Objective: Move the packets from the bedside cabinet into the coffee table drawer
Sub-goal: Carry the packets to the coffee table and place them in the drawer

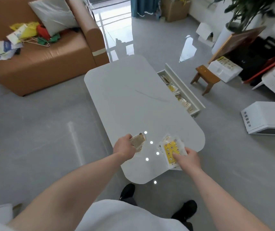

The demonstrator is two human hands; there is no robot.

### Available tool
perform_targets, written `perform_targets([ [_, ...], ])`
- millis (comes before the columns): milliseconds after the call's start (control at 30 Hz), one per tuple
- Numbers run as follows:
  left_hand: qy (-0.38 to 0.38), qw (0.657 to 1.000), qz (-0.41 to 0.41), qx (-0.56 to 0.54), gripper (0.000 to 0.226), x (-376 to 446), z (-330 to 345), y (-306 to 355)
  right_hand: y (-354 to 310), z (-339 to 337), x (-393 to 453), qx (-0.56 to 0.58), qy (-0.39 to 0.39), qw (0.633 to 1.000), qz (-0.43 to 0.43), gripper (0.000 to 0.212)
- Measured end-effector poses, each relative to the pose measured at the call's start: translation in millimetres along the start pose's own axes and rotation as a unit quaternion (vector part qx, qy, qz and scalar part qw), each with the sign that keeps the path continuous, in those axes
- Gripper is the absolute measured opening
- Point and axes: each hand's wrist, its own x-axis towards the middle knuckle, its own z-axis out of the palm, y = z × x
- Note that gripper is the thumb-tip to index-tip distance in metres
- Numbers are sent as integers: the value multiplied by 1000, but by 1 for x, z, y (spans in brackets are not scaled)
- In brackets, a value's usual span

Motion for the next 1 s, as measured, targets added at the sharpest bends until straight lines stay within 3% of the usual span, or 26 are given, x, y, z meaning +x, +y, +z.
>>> perform_targets([
  [233,49,993,-55,-95,4,-29,66,91,28,-120,65,-19,-32,999,-23,6],
  [533,90,974,-126,-164,12,-62,120,166,20,-235,130,-40,-81,994,-55,8],
  [767,72,964,-168,-194,22,-12,140,247,-10,-293,202,-44,-107,990,-76,7],
  [1000,17,960,-164,-226,21,78,171,370,-43,-381,302,-30,-59,995,-72,8],
])
